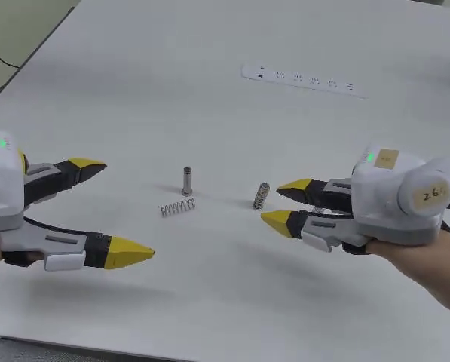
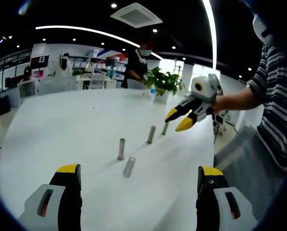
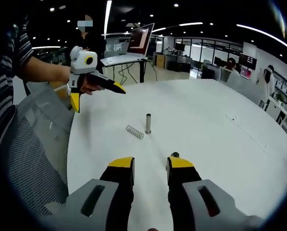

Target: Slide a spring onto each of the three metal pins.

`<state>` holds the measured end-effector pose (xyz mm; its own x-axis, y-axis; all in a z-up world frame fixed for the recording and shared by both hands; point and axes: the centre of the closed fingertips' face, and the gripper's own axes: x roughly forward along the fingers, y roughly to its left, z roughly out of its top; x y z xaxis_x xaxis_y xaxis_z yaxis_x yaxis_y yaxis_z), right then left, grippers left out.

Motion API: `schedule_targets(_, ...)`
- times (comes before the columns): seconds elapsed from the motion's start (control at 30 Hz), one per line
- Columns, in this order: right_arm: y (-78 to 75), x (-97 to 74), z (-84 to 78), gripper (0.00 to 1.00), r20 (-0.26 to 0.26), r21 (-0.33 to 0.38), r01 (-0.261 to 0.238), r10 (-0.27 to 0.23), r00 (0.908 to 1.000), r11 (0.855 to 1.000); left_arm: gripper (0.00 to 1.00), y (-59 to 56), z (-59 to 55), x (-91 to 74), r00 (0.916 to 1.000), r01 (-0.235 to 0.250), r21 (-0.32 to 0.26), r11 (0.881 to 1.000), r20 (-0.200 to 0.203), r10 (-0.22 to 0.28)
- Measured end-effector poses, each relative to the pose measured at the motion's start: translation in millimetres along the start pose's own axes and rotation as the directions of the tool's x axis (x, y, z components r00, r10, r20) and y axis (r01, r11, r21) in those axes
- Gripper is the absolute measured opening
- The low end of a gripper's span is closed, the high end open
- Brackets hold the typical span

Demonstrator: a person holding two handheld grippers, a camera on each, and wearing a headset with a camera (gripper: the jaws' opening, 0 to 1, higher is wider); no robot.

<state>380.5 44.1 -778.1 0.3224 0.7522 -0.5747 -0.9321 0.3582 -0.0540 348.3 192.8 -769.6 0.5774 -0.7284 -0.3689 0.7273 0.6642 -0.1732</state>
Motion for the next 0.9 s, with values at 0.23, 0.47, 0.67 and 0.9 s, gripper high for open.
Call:
schedule_targets(0.23,9.9,17.7,14.6,0.23,-0.023,-0.105,-0.059,0.056,0.9981,0.993,0.98,-0.2,-0.9,-1.8,1.0000,-0.001,0.001,1.000,-0.003,0.001)
schedule_targets(0.47,17.7,36.1,24.6,0.21,-0.103,-0.266,-0.144,0.120,0.9874,0.953,0.98,1.0,-2.0,-4.1,1.0000,-0.008,0.001,1.000,-0.004,0.008)
schedule_targets(0.67,26.8,54.0,32.9,0.19,-0.154,-0.361,-0.207,0.161,0.9749,0.909,0.98,0.2,-3.7,-5.1,0.9999,-0.013,0.001,1.000,-0.006,0.013)
schedule_targets(0.9,38.9,77.8,28.9,0.16,-0.225,-0.443,-0.274,0.190,0.9557,0.853,0.98,-0.9,-7.0,-6.5,0.9998,-0.012,0.010,1.000,-0.019,0.012)
